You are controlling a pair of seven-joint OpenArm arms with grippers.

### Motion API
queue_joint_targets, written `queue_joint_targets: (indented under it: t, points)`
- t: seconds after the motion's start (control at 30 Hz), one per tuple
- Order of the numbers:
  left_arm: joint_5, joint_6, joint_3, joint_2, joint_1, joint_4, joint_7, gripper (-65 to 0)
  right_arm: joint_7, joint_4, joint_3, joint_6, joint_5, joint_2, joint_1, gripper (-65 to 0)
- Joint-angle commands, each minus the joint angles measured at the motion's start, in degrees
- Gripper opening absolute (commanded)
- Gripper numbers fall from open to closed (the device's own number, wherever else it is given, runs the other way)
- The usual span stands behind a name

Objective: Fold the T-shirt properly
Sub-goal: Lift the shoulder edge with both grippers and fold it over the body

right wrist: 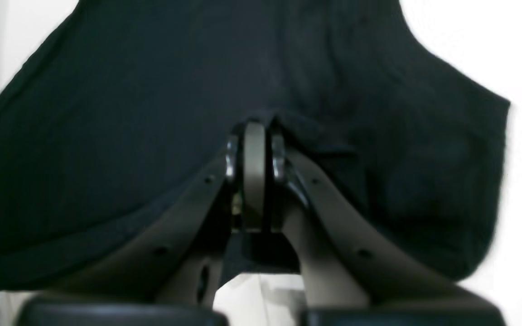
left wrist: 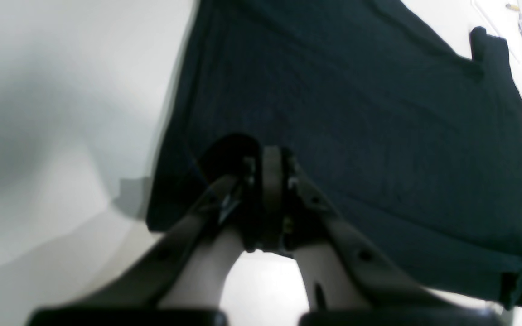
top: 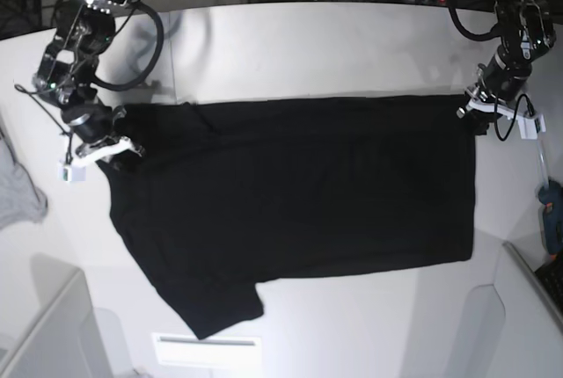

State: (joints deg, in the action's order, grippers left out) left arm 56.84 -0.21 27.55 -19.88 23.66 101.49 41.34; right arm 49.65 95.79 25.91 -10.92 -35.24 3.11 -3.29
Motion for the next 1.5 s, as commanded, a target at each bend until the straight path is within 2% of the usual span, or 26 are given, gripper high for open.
queue_joint_targets:
  t: [0.0, 0.37, 0.73, 0.9, 0.97, 1.23, 1.47]
  points:
    - [0.35, -0.36, 0.36, -0.82, 0.03, 0.27, -0.86, -65.0, -0.99, 0.08, -0.64, -0.29, -0.93, 0.71, 1.58, -65.0]
    - [0.26, -0.36, 0.27, -0.91, -3.48, -3.43, -0.86, -65.0, -1.08, -7.22, -1.08, -0.29, -0.93, 1.68, 7.03, -65.0]
    - [0.26, -0.36, 0.19, -0.91, -6.91, -5.54, -0.77, -65.0, -1.16, -8.89, -1.08, -0.29, -0.93, 1.68, 9.14, -65.0]
    - [-4.84, -0.36, 0.19, -0.65, -7.97, -5.36, -0.77, -65.0, -1.16, -8.54, -0.9, -0.03, -0.93, 1.68, 9.22, -65.0]
    - [-6.25, -0.36, 0.19, -0.65, -8.41, -5.71, -0.68, -65.0, -1.34, -8.54, -0.9, 1.64, -0.93, 1.68, 9.22, -65.0]
    - [-6.6, -0.36, -0.08, -0.56, -10.34, -5.8, -0.68, -65.0, -3.1, -9.06, -1.08, 2.35, -0.93, 1.59, 9.22, -65.0]
    - [-6.69, -0.36, -4.39, -0.91, -12.01, -5.98, -0.68, -65.0, -2.92, -9.06, -1.08, 2.35, -0.93, 1.59, 9.22, -65.0]
